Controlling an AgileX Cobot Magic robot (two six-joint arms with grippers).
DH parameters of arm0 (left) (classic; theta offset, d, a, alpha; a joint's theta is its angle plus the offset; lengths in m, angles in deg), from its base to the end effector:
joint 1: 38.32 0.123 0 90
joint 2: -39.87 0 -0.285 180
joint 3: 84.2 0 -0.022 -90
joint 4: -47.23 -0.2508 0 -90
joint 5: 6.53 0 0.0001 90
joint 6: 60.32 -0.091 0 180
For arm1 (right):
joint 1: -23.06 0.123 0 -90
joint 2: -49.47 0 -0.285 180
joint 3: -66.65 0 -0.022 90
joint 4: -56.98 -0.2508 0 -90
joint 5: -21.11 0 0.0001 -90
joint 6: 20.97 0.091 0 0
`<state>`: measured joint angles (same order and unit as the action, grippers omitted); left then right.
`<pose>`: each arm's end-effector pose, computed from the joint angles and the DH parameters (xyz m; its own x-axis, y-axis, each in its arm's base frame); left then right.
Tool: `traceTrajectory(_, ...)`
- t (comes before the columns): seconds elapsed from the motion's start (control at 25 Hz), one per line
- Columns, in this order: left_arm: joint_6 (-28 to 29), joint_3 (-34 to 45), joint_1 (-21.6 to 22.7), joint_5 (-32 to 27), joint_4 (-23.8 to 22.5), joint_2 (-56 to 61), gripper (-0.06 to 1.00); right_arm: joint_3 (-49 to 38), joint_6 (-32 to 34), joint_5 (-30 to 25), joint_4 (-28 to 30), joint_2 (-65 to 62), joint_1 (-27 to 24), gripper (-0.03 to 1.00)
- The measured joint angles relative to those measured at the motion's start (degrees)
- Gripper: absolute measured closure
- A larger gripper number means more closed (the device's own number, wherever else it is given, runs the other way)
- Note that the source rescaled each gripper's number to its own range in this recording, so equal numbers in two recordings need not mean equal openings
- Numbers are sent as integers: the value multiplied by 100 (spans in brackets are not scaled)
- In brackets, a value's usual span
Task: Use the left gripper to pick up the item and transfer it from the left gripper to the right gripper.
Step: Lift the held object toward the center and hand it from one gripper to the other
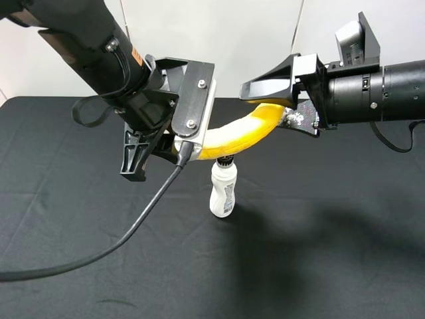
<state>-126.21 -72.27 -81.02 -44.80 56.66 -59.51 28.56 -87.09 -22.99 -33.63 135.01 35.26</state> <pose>0.2395 -0.2335 0.2557 0.2773 0.8978 -0.3421 0.9109 -0.1325 0.3908 0.2344 0.1156 0.2510 -0.7860 0.1374 -0.6027 -0.4328 0.5738 0.6953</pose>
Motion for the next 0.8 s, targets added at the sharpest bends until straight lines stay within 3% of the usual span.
traceTrajectory(0.12, 0, 0, 0, 5, 0, 0, 94, 0, 0, 2, 45, 0, 0, 61)
traceTrajectory(0.16, 0, 0, 0, 19, 0, 0, 94, 0, 20, -7, 39, 0, 0, 83)
traceTrajectory(0.2, -6, 0, 0, 45, -12, -5, 94, 0, 78, -24, -18, 0, 0, 90)
traceTrajectory(0.72, -27, 6, 0, 227, -64, -5, 94, 23, 108, 28, -50, 0, 0, 90)
traceTrajectory(0.76, -27, 17, 0, 267, -69, -5, 92, 23, 115, 35, -56, 0, 0, 90)
traceTrajectory(0.8, -27, 27, 0, 391, -30, -5, 82, 30, 115, 35, -6, 0, 0, 95)
